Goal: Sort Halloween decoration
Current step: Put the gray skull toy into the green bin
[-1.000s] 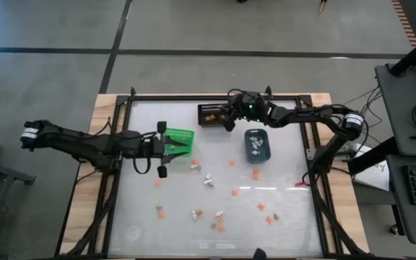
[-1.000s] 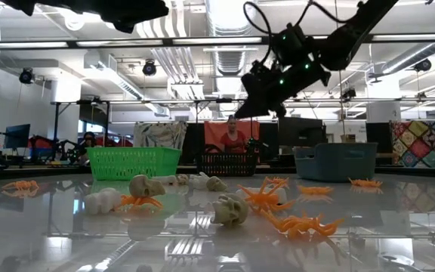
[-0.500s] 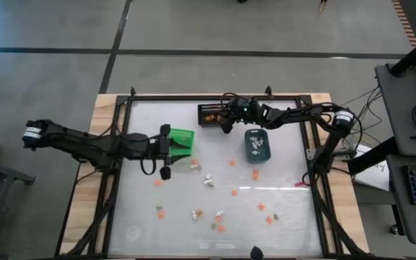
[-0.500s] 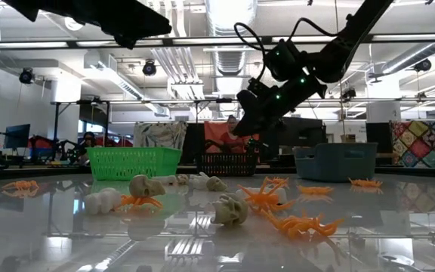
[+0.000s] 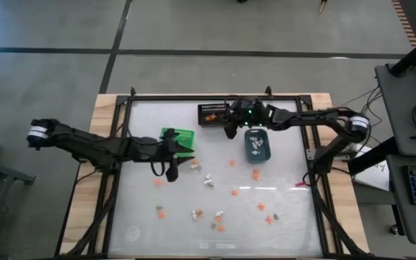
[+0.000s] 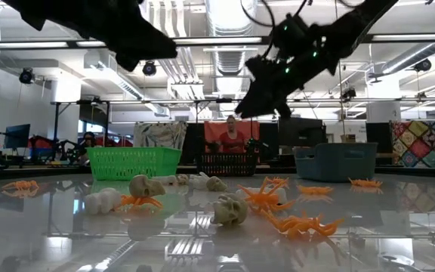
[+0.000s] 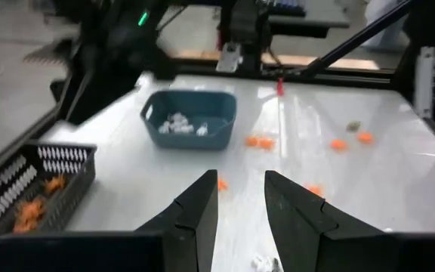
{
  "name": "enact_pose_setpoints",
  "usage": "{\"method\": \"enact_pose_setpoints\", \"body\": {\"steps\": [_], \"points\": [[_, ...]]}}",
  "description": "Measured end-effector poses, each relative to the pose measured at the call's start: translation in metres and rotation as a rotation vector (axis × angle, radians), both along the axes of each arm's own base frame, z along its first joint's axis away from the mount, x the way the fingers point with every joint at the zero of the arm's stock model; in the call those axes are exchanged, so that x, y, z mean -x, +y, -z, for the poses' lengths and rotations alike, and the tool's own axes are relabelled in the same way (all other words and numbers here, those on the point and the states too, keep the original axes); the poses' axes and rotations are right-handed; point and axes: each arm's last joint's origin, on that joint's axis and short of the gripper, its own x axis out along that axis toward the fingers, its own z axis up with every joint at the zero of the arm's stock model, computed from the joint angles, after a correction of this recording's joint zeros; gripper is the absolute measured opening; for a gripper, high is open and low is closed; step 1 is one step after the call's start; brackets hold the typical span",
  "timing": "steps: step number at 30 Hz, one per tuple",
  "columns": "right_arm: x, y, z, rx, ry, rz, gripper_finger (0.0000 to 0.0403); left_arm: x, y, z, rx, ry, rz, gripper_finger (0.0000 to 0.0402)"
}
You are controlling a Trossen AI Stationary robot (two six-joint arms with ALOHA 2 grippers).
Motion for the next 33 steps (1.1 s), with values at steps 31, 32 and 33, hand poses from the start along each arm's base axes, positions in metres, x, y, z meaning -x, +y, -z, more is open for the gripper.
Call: {"method": "enact_pose_setpoints", "body": {"steps": [31,32,33], "points": [[0.025,0.155,0.008,-0.118,0.187,-0.316,0.0073,-0.037,-0.005,0.062,-0.248,0.218,0.106,0.0182],[0.025,0.158,0.008,-0.108,0.186,-0.322,0.0073,-0.038,-0.005,0.063,-0.241,0.215,0.124,0.0187],[0.025,0.162,0.008,-0.094,0.186,-0.332,0.0072,-0.039,-0.006,0.065,-0.237,0.219,0.143,0.0190]]}}
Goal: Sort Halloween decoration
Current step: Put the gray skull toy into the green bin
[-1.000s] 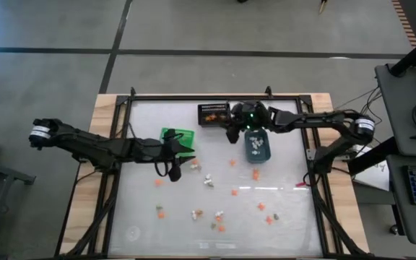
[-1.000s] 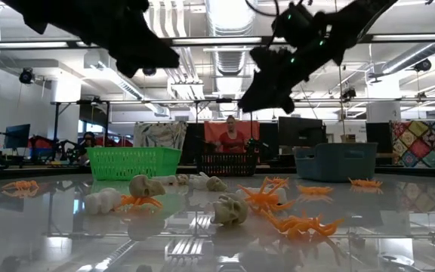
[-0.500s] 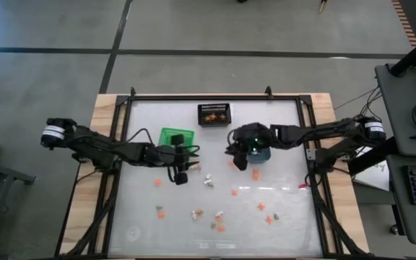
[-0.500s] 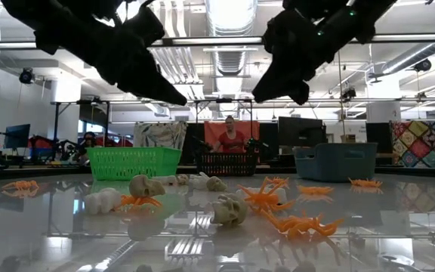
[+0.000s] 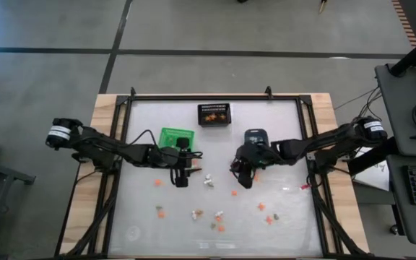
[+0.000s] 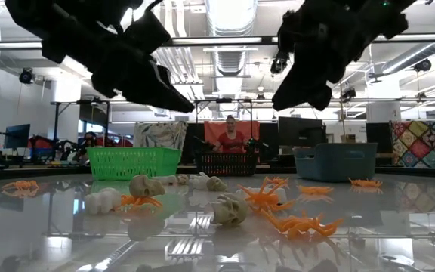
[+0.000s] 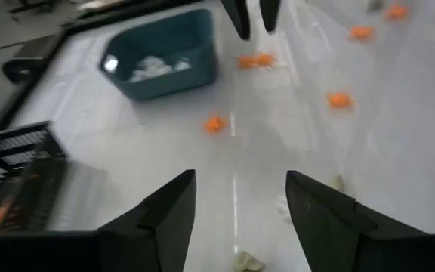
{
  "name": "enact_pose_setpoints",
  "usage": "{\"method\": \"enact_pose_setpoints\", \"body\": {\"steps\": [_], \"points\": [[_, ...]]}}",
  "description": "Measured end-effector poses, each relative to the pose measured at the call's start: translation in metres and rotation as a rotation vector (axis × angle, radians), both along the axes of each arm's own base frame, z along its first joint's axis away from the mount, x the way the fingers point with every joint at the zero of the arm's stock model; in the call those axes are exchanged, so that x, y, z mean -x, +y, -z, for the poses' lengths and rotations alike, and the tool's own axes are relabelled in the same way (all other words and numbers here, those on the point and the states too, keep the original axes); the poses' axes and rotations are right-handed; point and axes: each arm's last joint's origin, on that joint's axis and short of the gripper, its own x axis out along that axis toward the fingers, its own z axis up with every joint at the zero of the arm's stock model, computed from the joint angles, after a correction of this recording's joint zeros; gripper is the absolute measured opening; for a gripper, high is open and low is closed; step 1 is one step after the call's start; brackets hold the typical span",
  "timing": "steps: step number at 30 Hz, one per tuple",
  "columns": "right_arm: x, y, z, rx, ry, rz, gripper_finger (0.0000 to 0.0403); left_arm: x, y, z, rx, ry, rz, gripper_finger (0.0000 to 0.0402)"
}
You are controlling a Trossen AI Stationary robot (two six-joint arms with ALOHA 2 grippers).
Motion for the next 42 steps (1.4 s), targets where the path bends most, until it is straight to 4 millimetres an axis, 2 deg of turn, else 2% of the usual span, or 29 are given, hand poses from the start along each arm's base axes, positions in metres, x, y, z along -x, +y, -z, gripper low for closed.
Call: {"method": "enact_pose_setpoints", "body": {"steps": [6,10,22,29,42], "points": [[-0.001,0.025,-0.005,0.171,-0.113,-0.066,0.0068,-0.005,-0.002,0.019,0.020,0.075,0.051,0.0187],[-0.001,0.032,-0.008,0.207,-0.146,-0.068,0.0068,-0.012,-0.003,0.028,0.012,0.108,0.054,0.0181],[0.000,0.033,-0.007,0.193,-0.141,-0.063,0.0068,-0.035,-0.004,0.049,-0.044,0.330,0.004,0.0180],[0.000,0.033,-0.007,0.194,-0.140,-0.062,0.0068,-0.035,-0.002,0.044,-0.053,0.332,-0.003,0.0180],[0.000,0.032,-0.007,0.199,-0.139,-0.057,0.0068,-0.034,0.001,0.061,-0.047,0.381,-0.016,0.0176]]}}
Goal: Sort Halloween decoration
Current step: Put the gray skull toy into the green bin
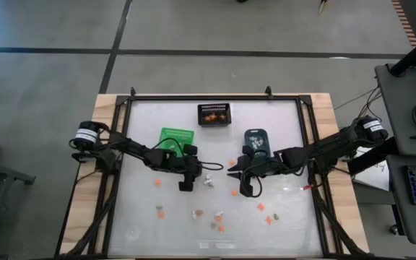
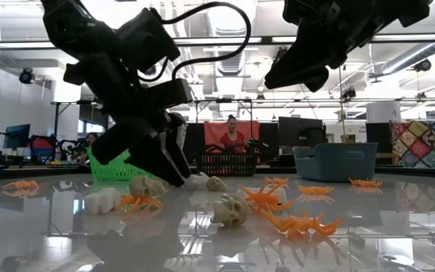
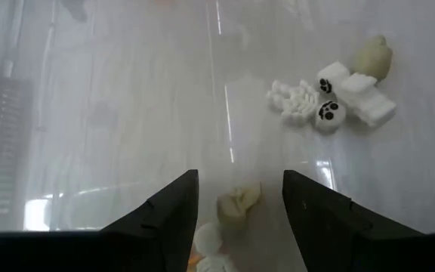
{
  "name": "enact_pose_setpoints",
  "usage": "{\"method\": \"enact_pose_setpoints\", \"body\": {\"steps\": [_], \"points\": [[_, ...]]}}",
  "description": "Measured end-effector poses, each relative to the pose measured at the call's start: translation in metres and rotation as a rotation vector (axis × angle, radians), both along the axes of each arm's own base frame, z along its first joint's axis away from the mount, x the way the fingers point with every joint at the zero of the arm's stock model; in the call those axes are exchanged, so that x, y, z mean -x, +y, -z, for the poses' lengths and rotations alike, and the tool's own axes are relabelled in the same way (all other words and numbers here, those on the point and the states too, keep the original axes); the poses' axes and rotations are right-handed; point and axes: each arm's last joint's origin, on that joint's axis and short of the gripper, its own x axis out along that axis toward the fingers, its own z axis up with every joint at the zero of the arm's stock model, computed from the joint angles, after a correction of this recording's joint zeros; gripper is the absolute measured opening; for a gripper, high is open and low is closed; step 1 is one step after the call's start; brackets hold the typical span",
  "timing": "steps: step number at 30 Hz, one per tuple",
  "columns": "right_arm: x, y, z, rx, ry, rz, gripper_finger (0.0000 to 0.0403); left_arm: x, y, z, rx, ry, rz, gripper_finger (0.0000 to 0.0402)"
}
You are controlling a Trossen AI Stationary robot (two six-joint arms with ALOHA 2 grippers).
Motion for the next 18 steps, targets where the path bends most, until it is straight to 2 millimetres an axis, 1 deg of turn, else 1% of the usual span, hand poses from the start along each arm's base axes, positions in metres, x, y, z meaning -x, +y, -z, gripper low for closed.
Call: {"method": "enact_pose_setpoints", "body": {"steps": [10,18], "points": [[0.0000,-0.0006,0.0000,0.009,-0.001,0.013,0.0068,0.0000,0.0004,-0.0001,0.013,0.000,-0.011,0.0143],[0.0000,-0.0006,0.0000,0.009,-0.001,0.013,0.0068,0.0001,0.0003,0.0000,0.014,0.002,-0.010,0.0103]]}}
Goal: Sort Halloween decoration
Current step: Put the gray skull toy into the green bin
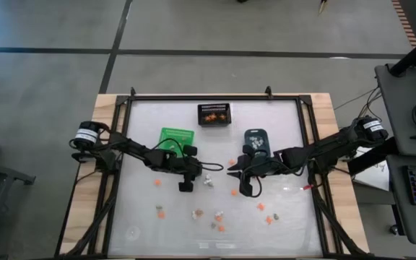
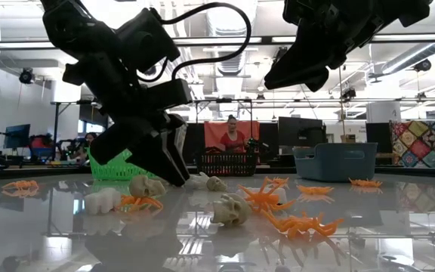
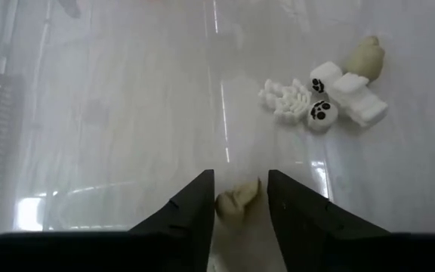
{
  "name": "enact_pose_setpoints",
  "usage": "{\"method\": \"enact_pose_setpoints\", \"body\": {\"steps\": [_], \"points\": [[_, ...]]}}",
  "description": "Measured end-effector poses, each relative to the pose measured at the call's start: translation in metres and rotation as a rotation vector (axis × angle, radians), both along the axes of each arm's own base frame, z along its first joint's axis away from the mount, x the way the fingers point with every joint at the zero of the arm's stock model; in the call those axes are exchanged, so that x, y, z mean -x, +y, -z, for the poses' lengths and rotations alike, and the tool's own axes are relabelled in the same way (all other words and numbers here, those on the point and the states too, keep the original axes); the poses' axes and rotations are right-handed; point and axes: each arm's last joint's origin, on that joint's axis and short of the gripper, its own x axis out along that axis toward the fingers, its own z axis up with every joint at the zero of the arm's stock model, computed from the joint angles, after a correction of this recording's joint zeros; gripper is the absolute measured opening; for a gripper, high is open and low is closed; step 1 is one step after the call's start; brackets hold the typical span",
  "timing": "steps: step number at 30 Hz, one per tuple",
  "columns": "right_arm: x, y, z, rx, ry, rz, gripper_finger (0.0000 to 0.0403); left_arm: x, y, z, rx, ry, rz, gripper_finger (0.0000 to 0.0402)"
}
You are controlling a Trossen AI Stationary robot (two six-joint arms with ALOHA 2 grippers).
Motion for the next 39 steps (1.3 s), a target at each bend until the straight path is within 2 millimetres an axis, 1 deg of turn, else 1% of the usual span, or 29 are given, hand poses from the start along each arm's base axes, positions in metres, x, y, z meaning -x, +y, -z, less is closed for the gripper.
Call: {"method": "enact_pose_setpoints", "body": {"steps": [6,14,20,25,29,32,35,39], "points": [[0.000,0.000,0.000,0.002,0.000,-0.001,0.0068,0.000,0.000,0.000,-0.005,0.000,-0.004,0.0079],[0.000,0.000,0.000,0.003,0.000,-0.002,0.0068,-0.004,-0.001,-0.005,-0.009,-0.008,0.000,0.0076],[0.000,0.000,0.000,0.003,0.001,-0.002,0.0068,-0.009,-0.002,-0.021,-0.022,-0.046,0.034,0.0076],[0.000,0.000,0.000,0.002,0.000,-0.001,0.0068,-0.005,0.000,-0.041,-0.048,-0.094,0.063,0.0076],[0.000,0.000,0.000,0.000,0.000,0.000,0.0068,0.005,0.006,-0.063,-0.058,-0.121,0.050,0.0076],[0.000,0.000,0.000,0.000,0.000,0.001,0.0068,0.020,0.012,-0.082,-0.062,-0.115,0.010,0.0076],[0.000,0.000,0.000,-0.001,-0.001,0.001,0.0068,0.040,0.025,-0.097,-0.092,-0.065,-0.117,0.0076],[0.000,0.000,0.000,-0.001,-0.001,0.001,0.0068,0.064,0.047,-0.107,-0.098,-0.013,-0.315,0.0076]]}}
